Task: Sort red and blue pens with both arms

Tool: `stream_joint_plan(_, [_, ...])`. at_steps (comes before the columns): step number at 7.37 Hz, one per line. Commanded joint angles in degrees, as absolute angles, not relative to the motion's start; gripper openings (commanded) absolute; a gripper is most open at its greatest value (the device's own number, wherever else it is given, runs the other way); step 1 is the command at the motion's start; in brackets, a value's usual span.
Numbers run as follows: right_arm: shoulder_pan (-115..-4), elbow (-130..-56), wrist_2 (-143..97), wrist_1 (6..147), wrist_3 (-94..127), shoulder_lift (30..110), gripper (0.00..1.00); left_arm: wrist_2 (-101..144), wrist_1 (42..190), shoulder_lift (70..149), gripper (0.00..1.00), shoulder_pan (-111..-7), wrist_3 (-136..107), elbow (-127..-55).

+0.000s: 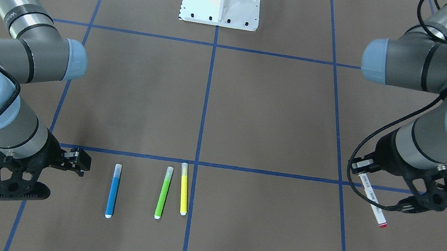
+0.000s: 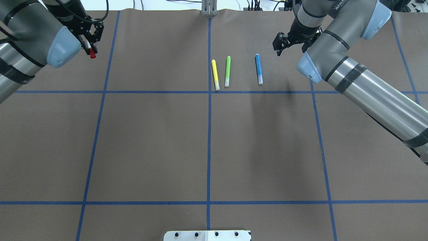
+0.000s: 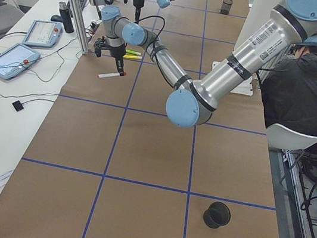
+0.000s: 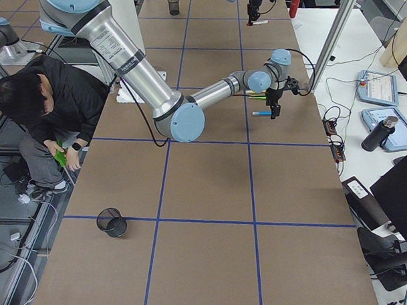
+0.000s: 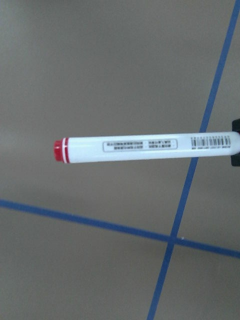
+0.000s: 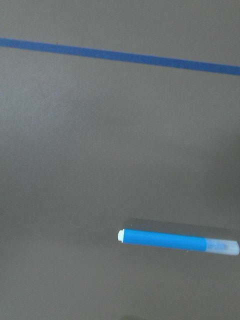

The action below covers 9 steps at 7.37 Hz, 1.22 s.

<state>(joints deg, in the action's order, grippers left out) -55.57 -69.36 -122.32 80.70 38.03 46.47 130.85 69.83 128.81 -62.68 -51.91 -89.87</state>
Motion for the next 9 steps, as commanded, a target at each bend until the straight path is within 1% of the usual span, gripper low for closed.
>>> stream_joint_plan(1, [-54.1, -68.6, -121.9, 80.5, 43.6, 44.8, 0.95, 130.1, 64.8, 122.3, 0.0, -65.4, -50.1, -99.0])
stream_joint_plan(3, [-52.0, -67.9, -118.9, 80.2, 46.2, 44.1, 0.93, 127.7, 60.1, 119.2, 0.0, -71.1, -33.1, -100.0])
stream_joint_plan(4, [-51.3, -64.8, -118.5, 79.1, 46.4, 42.4, 0.93, 124.1, 56.9, 119.0, 0.0, -72.1, -28.3, -100.0])
stream_joint_plan(5, [-50.3, -62.9, -118.0, 76.8, 48.8, 42.0, 0.92, 123.0, 55.7, 117.2, 0.0, -74.9, -23.9, -100.2])
stream_joint_plan(7, [-47.8, -61.4, -115.2, 74.7, 53.0, 41.1, 0.92, 123.0, 55.7, 114.5, 0.0, -77.9, -16.4, -100.1])
stream_joint_plan(9, [-46.8, -59.9, -114.3, 74.6, 53.0, 40.4, 0.89, 123.0, 55.1, 112.1, 0.0, -81.7, -10.5, -100.1])
